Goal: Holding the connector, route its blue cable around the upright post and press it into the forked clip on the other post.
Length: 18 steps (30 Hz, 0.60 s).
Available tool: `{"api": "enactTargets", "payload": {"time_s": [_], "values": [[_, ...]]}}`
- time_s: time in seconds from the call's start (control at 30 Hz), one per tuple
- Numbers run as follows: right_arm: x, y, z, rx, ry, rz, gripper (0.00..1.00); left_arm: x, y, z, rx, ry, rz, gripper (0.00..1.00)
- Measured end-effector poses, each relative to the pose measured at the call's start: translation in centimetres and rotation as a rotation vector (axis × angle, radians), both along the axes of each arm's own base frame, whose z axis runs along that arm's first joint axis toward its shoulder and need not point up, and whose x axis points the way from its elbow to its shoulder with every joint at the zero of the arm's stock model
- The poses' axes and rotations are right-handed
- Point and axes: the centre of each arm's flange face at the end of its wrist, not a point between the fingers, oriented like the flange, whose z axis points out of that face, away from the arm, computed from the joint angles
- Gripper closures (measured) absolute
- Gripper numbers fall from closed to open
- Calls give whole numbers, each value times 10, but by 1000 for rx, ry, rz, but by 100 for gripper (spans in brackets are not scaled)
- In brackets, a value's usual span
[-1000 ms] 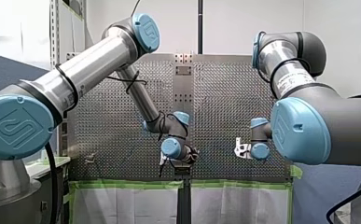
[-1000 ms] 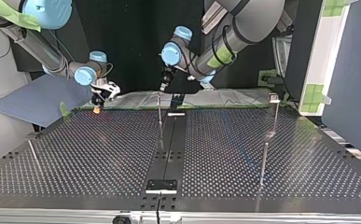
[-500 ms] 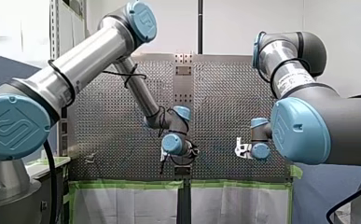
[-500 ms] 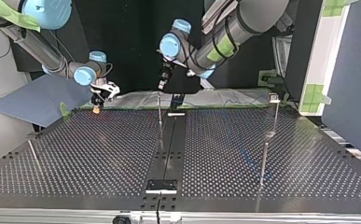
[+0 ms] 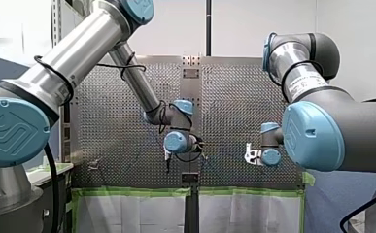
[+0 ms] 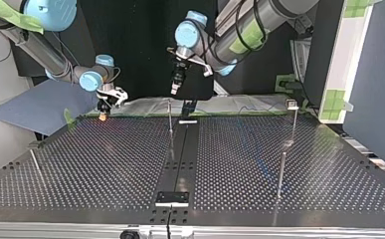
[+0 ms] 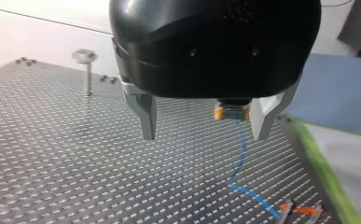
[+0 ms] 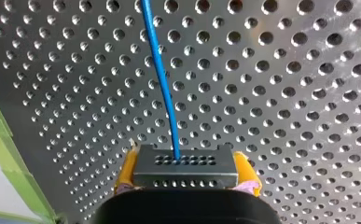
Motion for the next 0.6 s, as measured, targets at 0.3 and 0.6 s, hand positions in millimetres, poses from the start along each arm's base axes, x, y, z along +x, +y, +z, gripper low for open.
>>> {"api": "enactTargets", "payload": {"time_s": [0.3, 0.6], "values": [[-1, 0, 0, 1, 1, -8, 98, -14, 17, 28, -74, -58, 44, 0], [0, 0, 0, 2, -2, -5, 98, -33, 35, 48, -121, -76, 56, 0]]}}
